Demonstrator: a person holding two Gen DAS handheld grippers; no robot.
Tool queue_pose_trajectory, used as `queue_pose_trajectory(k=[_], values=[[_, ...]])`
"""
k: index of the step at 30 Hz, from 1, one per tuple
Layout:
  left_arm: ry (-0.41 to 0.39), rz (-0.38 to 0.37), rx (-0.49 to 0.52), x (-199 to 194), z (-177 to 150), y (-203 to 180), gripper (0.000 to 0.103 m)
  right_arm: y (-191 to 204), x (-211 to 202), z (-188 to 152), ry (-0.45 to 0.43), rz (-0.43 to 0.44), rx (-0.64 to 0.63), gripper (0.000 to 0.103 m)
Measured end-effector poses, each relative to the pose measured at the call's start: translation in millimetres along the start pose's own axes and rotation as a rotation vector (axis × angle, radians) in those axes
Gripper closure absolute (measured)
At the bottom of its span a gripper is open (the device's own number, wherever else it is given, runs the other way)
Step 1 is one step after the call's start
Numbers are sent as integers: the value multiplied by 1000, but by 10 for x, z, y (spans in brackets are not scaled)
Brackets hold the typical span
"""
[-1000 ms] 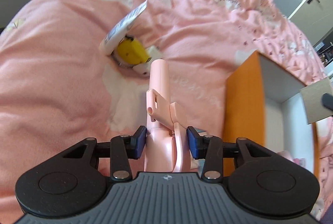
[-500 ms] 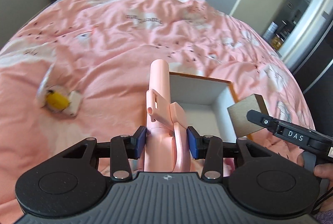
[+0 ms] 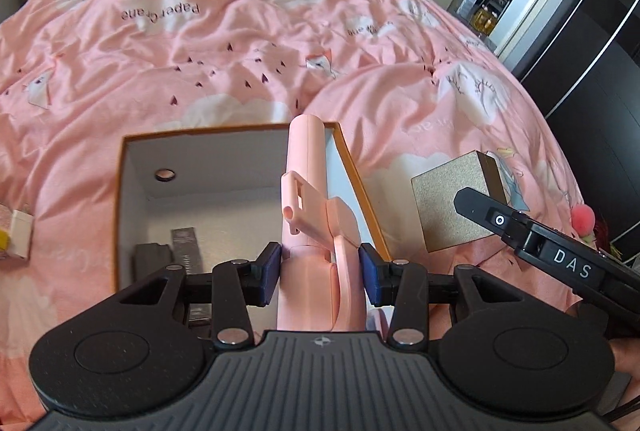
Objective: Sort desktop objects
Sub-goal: 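Lift the pink stick and gold box and carry both over the box, then lower the pink stick into the box and open left gripper while right holds gold box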
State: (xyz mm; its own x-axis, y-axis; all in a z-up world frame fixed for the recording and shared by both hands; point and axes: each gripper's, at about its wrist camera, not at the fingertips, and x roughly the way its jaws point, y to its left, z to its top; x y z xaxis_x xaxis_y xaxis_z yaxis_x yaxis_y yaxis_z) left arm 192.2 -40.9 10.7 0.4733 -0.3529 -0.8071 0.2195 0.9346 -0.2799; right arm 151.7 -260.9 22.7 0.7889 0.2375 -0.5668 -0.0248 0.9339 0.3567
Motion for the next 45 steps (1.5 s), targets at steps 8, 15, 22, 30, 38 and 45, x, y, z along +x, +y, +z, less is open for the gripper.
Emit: queue_pose_trajectory(k=[8,15,22,30,38,45], values=[[36,11,-2,434,18,-71,55,-174,301,-104,86,11,35,55],[79,-22,-130,758,50,88,55,-215,454,-124,115,16,35,55],[112,-27,-159,989,60,84,55,-248,553,-141,141,10,36,55],[178,-6,-169,1220,53,121,55,-251,633,-150,165,15,30,55],[209,-37,-166,1290,20,205,54,-234,676,-152,180,12,29,55],[253,-170,-215,1146,9,273,59,-219,688,-158,182,-6,19,55]])
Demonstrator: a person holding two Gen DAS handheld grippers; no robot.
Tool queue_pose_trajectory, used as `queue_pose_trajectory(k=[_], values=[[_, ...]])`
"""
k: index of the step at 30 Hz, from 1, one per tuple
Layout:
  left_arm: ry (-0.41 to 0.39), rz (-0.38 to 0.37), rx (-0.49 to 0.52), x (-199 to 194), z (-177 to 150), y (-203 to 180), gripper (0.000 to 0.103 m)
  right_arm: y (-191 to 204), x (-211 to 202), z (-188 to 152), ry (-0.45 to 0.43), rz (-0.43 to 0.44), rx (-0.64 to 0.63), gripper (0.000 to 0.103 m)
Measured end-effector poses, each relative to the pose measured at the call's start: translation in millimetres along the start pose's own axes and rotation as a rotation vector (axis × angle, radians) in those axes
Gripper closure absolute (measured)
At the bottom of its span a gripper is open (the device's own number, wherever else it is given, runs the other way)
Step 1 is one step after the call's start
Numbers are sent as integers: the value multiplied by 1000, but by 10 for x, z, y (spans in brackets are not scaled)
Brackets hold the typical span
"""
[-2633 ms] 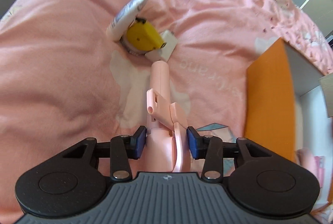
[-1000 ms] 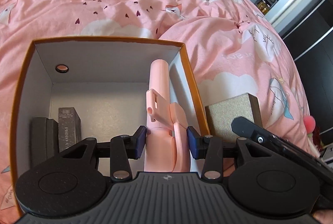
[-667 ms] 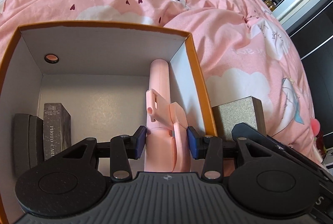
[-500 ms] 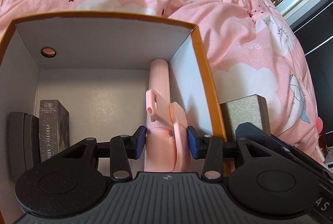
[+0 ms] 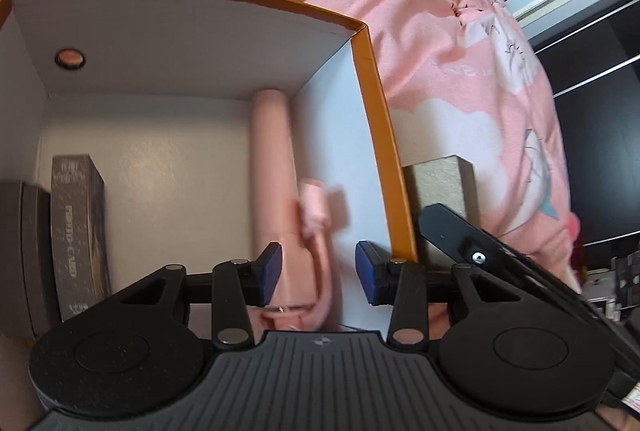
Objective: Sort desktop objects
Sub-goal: 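Lower the pink stick into the box and open left gripper while right holds gold box, then lower the gold cube box into the cardboard box and open right gripper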
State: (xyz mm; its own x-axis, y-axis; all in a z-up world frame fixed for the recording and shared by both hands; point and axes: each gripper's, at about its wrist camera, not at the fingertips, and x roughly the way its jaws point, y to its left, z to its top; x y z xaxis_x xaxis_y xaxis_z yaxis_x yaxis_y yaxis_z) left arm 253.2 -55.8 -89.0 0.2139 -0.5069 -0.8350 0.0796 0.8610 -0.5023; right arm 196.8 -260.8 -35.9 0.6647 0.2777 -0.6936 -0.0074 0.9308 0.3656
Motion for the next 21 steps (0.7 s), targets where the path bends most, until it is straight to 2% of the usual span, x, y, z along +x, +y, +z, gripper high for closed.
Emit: queue_pose_trajectory(k=[7,10,15,21], values=[[43,21,-28,144,-74,111,65,-22,-3,11,3,8,2,55],[33,12,-2,100,-112,72,65,17,-35,-1,-8,-6,-8,55],[-73,71,77,-266,-117,-40,65,173,-240,35,-93,-22,-42,55],[-201,147,94,-751,-146,-30,65,483,-480,100,-186,15,-114,55]])
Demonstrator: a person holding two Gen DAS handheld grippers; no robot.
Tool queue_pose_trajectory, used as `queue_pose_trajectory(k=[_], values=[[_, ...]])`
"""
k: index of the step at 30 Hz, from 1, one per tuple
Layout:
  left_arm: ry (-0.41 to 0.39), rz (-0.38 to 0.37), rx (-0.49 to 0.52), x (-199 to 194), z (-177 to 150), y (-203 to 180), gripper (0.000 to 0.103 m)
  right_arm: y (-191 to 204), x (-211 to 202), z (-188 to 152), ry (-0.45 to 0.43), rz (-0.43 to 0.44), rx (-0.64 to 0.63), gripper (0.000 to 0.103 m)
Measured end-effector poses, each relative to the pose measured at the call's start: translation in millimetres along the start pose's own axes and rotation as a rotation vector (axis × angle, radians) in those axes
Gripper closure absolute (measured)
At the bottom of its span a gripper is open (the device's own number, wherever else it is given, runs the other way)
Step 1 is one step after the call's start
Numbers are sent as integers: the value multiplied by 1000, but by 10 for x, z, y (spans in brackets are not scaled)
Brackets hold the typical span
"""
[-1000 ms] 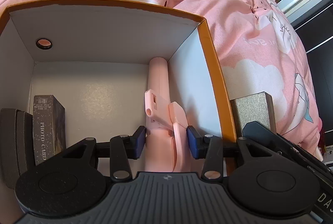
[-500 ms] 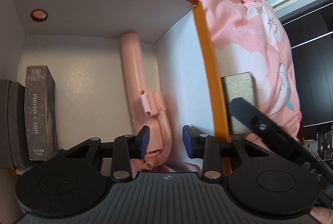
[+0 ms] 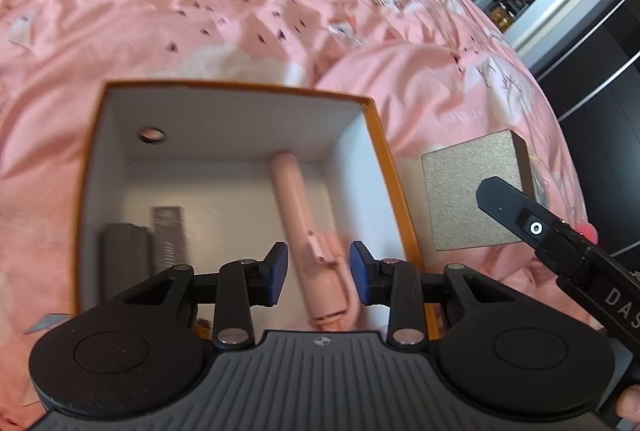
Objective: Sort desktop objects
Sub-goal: 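Lower the gold cube box into the cardboard box and open right gripper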
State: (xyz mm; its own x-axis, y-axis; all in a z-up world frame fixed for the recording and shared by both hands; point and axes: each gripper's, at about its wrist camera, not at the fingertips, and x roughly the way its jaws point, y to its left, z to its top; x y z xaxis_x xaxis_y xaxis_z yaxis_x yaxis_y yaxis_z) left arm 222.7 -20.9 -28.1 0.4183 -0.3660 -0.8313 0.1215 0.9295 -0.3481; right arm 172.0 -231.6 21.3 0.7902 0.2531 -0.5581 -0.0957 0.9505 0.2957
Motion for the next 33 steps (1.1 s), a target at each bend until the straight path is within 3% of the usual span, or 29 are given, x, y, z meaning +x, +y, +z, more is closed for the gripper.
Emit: queue_pose_trajectory(k=[4,13,22,33], values=[[-66,79,6,-221,-25,93,65,187,14,-3,17,67,-26,55],[-146,179,-45,-562,-127,501,65,538,387,-259,220,200,-12,55],[-128,150,-136,-593,-246,929,65,783,795,-416,353,194,-25,55],[-128,105,-219,-560,-238,1271,65,939,1288,-222,362,147,36,55]])
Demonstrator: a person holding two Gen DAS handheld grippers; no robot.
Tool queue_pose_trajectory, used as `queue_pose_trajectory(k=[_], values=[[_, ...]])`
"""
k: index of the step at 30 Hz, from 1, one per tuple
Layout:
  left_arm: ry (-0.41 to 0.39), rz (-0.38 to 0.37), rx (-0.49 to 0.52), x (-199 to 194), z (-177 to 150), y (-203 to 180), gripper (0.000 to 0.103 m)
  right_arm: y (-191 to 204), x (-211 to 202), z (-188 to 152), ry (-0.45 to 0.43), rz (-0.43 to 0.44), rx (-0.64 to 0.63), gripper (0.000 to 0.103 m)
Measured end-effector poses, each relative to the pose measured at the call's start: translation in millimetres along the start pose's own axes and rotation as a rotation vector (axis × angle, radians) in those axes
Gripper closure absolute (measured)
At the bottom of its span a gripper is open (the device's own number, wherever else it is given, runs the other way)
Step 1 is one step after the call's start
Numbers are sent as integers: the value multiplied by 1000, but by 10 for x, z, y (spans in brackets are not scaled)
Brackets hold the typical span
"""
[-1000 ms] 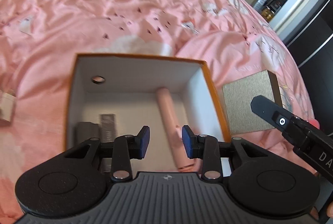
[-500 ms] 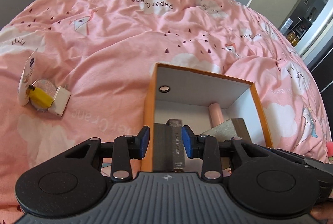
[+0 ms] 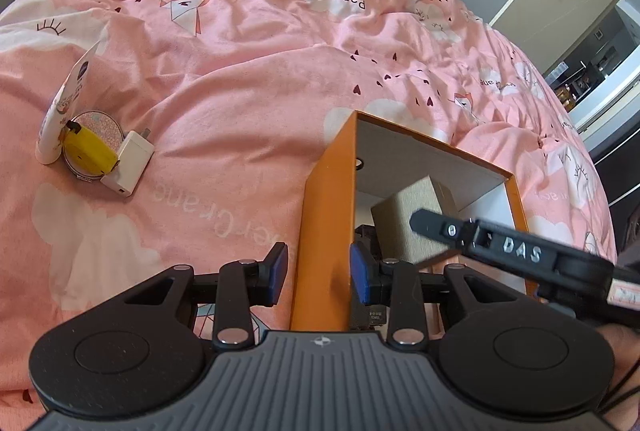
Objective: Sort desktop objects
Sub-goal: 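Lower the gold cube box into the cardboard box and open right gripper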
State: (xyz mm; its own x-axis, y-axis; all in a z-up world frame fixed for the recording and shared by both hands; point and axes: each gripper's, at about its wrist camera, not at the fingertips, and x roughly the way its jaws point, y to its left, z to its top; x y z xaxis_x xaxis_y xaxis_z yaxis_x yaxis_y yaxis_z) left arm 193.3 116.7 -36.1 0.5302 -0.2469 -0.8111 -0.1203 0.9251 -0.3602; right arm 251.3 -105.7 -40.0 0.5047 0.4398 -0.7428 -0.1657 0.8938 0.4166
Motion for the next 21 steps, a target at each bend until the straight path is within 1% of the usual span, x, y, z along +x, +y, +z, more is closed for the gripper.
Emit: queue_pose_trajectory(k=[4,6,10,13,15,17,21], values=[[3,-8,-22,42,51,95,65,39,189,120,-25,-42,12,55],[8,-12,-32,76,73,142,65,36,271,143,-31,-44,37,55],[22,-23,-44,156,106,212,65,80,370,161,-70,-77,48,55],[29,-31,-51,196,121,253,65,73,380,176,-74,-73,88,55],[30,-36,-59,219,128,286,65,40,344,162,-83,-39,136,55],[33,-40,-65,239,134,311,65,35,342,147,-89,-30,160,55],[40,-48,-65,265,136,325,65,81,392,157,-79,-48,117,55]])
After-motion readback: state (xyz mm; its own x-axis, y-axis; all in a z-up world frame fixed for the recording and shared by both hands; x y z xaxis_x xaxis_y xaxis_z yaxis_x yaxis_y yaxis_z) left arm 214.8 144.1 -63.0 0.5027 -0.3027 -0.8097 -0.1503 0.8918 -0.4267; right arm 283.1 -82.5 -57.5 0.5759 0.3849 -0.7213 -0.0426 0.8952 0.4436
